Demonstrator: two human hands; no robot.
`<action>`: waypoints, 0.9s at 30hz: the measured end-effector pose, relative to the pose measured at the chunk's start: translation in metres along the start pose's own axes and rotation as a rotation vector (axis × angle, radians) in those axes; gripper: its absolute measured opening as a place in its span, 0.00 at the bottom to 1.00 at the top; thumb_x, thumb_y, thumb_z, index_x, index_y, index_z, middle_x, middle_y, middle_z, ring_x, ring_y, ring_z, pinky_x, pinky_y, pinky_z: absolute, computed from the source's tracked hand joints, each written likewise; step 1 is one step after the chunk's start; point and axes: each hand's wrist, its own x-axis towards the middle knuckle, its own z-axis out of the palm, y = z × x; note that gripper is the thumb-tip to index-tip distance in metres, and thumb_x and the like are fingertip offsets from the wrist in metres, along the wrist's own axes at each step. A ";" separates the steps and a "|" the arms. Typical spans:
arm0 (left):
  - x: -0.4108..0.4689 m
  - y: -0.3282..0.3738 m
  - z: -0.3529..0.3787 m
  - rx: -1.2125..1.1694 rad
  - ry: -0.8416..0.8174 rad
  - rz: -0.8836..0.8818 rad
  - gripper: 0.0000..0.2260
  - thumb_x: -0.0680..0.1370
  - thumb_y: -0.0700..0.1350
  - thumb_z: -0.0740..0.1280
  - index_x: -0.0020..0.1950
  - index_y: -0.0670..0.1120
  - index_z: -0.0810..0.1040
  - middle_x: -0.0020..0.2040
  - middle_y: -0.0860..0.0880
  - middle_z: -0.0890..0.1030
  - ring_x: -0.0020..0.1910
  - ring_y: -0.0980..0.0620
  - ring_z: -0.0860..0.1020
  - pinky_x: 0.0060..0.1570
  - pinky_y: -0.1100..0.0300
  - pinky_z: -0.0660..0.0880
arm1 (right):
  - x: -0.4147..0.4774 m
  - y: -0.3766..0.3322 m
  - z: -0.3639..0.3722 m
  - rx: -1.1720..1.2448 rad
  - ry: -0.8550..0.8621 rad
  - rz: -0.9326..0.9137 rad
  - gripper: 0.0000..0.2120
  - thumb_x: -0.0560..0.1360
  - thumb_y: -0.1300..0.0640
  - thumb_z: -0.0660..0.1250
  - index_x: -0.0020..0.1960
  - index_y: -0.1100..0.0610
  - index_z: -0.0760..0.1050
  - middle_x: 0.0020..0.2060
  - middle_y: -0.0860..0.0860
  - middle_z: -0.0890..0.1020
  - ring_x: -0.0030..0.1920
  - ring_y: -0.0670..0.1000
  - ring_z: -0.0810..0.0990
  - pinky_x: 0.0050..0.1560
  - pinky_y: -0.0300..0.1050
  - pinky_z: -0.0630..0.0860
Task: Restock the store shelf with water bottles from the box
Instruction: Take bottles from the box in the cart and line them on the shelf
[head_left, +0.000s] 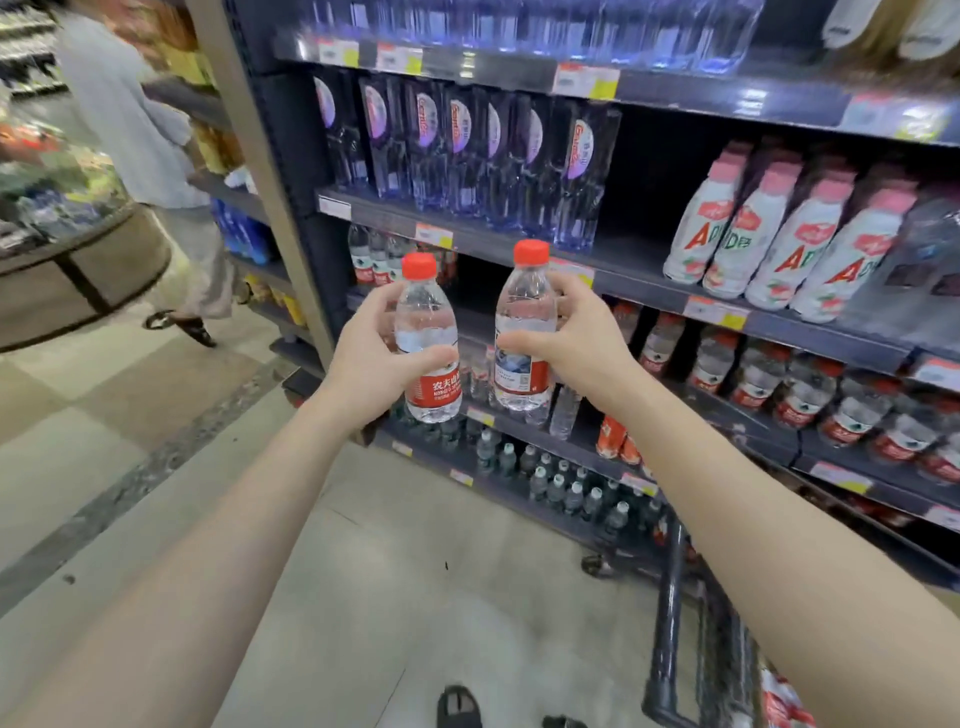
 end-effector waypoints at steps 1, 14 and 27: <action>0.005 -0.008 -0.002 -0.015 -0.008 -0.012 0.38 0.68 0.49 0.83 0.75 0.56 0.71 0.62 0.53 0.84 0.58 0.54 0.84 0.61 0.46 0.81 | 0.008 0.000 0.006 -0.003 0.006 0.003 0.37 0.62 0.47 0.82 0.67 0.44 0.73 0.55 0.45 0.83 0.53 0.46 0.84 0.55 0.55 0.83; 0.210 -0.098 -0.051 0.063 -0.189 0.054 0.33 0.72 0.46 0.82 0.73 0.57 0.72 0.64 0.58 0.82 0.61 0.59 0.82 0.63 0.53 0.80 | 0.193 0.042 0.090 -0.034 0.124 0.047 0.34 0.63 0.48 0.82 0.66 0.41 0.73 0.56 0.42 0.83 0.57 0.47 0.82 0.60 0.58 0.80; 0.319 -0.207 -0.051 0.003 -0.440 0.040 0.31 0.72 0.44 0.80 0.70 0.59 0.72 0.62 0.59 0.82 0.62 0.58 0.81 0.64 0.50 0.78 | 0.246 0.098 0.174 -0.059 0.292 0.218 0.32 0.67 0.59 0.82 0.65 0.40 0.73 0.52 0.39 0.83 0.49 0.39 0.83 0.54 0.41 0.81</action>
